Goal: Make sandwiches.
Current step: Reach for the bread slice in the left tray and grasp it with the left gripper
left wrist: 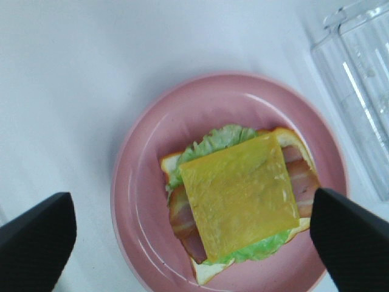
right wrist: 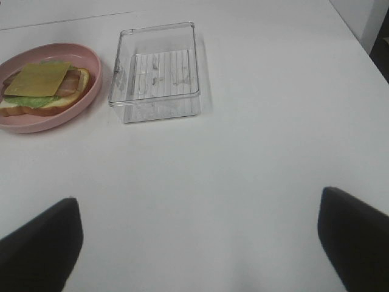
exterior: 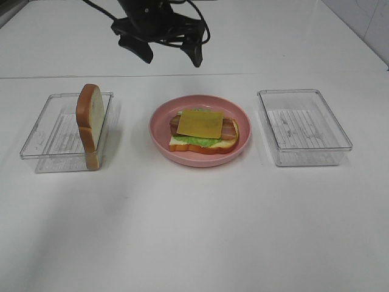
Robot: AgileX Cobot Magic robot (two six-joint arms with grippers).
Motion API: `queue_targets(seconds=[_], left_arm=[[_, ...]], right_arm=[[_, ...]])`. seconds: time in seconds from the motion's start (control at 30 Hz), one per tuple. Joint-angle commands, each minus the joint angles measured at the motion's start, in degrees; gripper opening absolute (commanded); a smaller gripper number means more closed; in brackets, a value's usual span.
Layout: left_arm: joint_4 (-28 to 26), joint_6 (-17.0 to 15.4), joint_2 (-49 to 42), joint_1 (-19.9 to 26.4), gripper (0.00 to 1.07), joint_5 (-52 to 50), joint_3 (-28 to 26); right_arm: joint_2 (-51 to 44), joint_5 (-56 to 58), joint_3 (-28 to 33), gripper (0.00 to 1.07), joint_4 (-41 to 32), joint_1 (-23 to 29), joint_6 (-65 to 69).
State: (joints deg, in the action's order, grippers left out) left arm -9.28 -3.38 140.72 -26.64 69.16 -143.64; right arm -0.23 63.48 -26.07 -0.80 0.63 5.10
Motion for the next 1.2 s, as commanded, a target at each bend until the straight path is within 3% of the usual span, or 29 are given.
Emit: queue_targets(seconds=[0.03, 0.13, 0.2, 0.27, 0.37, 0.7, 0.9, 1.2], left_arm=[[-0.1, -0.7, -3.1, -0.3, 1.02, 6.4, -1.4], [0.4, -0.9, -3.9, -0.1, 1.02, 6.4, -0.6], [3.8, -2.5, -8.3, 1.4, 1.02, 6.4, 4.9], [4.1, -2.6, -9.8, 1.9, 1.02, 6.4, 6.6], [4.3, -2.5, -16.2, 4.4, 1.02, 6.4, 15.6], [5.2, -2.1, -25.2, 9.7, 1.02, 6.4, 30.8], [3.3, -2.1, -24.6, 9.9, 1.02, 6.4, 36.6], [2.1, -1.8, -20.7, 9.9, 1.02, 6.4, 37.4]], right_arm=[[-1.8, -0.5, 0.1, 0.98, -0.2, -0.3, -0.2], [-1.8, -0.5, 0.1, 0.98, -0.2, -0.3, -0.2], [-1.8, -0.5, 0.1, 0.98, -0.2, -0.3, -0.2], [-1.8, -0.5, 0.1, 0.98, -0.2, -0.3, -0.2], [-1.8, -0.5, 0.1, 0.98, -0.2, -0.3, -0.2], [-1.8, -0.5, 0.1, 0.98, -0.2, -0.3, -0.2], [-1.8, -0.5, 0.1, 0.98, -0.2, -0.3, -0.2], [-1.8, -0.5, 0.1, 0.98, -0.2, -0.3, -0.2]])
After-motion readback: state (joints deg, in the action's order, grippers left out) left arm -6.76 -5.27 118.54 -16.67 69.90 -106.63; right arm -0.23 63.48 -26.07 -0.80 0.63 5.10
